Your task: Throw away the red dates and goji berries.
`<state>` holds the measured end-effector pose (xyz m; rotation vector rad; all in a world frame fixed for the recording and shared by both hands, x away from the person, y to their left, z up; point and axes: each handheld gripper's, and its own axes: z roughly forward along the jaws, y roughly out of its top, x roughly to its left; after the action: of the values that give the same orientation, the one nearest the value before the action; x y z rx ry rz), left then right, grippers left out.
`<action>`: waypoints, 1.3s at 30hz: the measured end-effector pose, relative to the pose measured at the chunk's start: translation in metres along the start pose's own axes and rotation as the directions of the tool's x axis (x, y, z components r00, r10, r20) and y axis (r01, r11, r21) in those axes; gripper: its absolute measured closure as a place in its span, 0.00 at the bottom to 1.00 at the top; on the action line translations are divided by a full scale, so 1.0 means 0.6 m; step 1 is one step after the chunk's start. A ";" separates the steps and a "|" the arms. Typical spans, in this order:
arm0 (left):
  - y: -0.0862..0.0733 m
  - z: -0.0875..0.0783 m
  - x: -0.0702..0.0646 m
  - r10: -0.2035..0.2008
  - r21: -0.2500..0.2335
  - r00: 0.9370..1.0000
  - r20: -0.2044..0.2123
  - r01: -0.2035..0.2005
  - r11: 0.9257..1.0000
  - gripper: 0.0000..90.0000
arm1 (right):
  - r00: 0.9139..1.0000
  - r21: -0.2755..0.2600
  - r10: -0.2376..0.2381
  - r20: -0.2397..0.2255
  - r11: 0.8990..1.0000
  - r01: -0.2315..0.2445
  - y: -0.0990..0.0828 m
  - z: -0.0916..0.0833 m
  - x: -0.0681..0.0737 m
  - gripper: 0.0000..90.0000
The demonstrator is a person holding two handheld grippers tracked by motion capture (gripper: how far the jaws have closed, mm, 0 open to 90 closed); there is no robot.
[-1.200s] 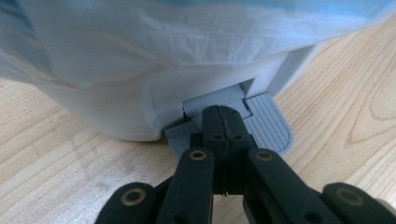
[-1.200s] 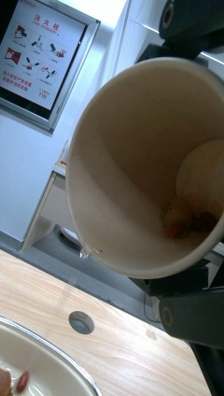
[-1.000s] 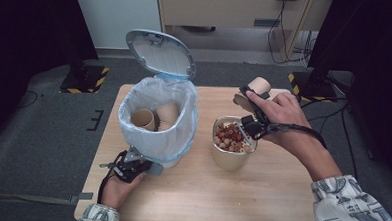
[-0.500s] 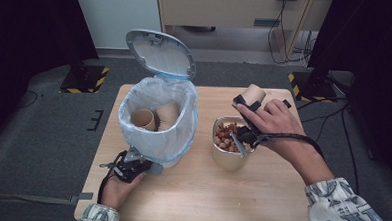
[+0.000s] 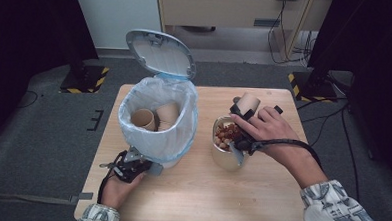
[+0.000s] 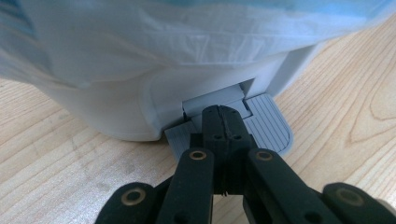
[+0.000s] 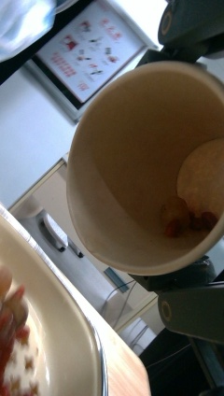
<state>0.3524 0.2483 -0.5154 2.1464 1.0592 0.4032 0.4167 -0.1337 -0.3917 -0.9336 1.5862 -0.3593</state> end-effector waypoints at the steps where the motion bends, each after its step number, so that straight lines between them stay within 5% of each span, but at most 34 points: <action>1: 0.000 0.000 0.000 0.000 0.000 1.000 0.001 0.000 1.000 1.00 | 1.000 0.007 0.027 0.000 1.000 -0.027 -0.005 0.000 0.000 0.35; 4: 0.000 0.000 0.000 0.000 0.000 1.000 0.000 0.000 1.000 1.00 | 1.000 0.006 -0.005 -0.001 1.000 0.005 -0.006 0.000 -0.001 0.35; 8: 0.000 0.000 0.001 0.000 0.000 1.000 0.001 0.000 1.000 1.00 | 1.000 0.013 0.027 0.011 1.000 -0.027 -0.012 -0.003 -0.004 0.35; 16: 0.000 0.000 0.000 0.000 0.000 1.000 0.001 0.000 1.000 1.00 | 1.000 0.014 0.005 0.016 1.000 -0.005 -0.018 -0.006 -0.006 0.35; 27: 0.000 0.000 0.001 0.000 0.000 1.000 0.001 0.000 1.000 1.00 | 0.992 0.057 0.098 0.081 0.993 -0.103 -0.046 -0.014 -0.037 0.35; 29: 0.000 0.000 0.001 0.001 0.000 1.000 0.001 -0.001 1.000 1.00 | 0.997 0.000 0.049 0.060 0.999 -0.049 -0.019 -0.015 -0.031 0.35; 30: 0.000 0.000 0.001 0.001 0.000 1.000 0.001 -0.001 1.000 1.00 | 0.997 -0.038 -0.071 0.009 0.997 0.071 0.004 -0.014 -0.020 0.35; 31: 0.000 0.000 0.000 0.000 -0.001 1.000 0.000 0.000 1.000 1.00 | 0.997 -0.038 -0.071 0.009 0.997 0.071 0.004 -0.014 -0.020 0.35; 32: 0.000 0.000 0.000 0.001 -0.001 1.000 -0.001 -0.001 1.000 1.00 | 0.999 -0.027 -0.047 0.015 0.999 0.047 -0.005 -0.011 -0.025 0.35; 33: 0.000 0.000 -0.001 0.003 0.000 1.000 -0.002 -0.003 1.000 1.00 | 0.999 0.005 0.039 0.030 0.999 -0.039 -0.016 -0.011 -0.026 0.35; 34: 0.000 0.000 0.000 0.002 0.000 1.000 0.000 -0.002 1.000 1.00 | 0.997 0.013 0.073 0.040 0.997 -0.074 -0.025 -0.011 -0.028 0.35; 35: 0.000 0.000 0.000 0.000 -0.001 1.000 0.000 0.000 1.000 1.00 | 0.996 0.020 0.074 0.043 0.997 -0.075 -0.028 -0.012 -0.029 0.35; 36: 0.000 0.000 0.000 0.001 0.000 1.000 0.000 -0.001 1.000 1.00 | 1.000 -0.007 0.001 0.028 1.000 0.000 -0.018 -0.016 -0.026 0.35; 38: 0.000 0.000 0.001 0.000 0.001 1.000 0.001 0.000 1.000 1.00 | 1.000 -0.013 0.002 0.024 1.000 -0.002 -0.017 -0.017 -0.027 0.35; 39: 0.000 0.000 0.000 0.000 -0.001 1.000 0.000 0.000 1.000 1.00 | 0.999 0.002 0.041 0.029 0.999 -0.041 -0.024 -0.015 -0.029 0.35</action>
<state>0.3524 0.2482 -0.5155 2.1461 1.0586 0.4037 0.4131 -0.1322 -0.3678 -0.8993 1.5757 -0.3171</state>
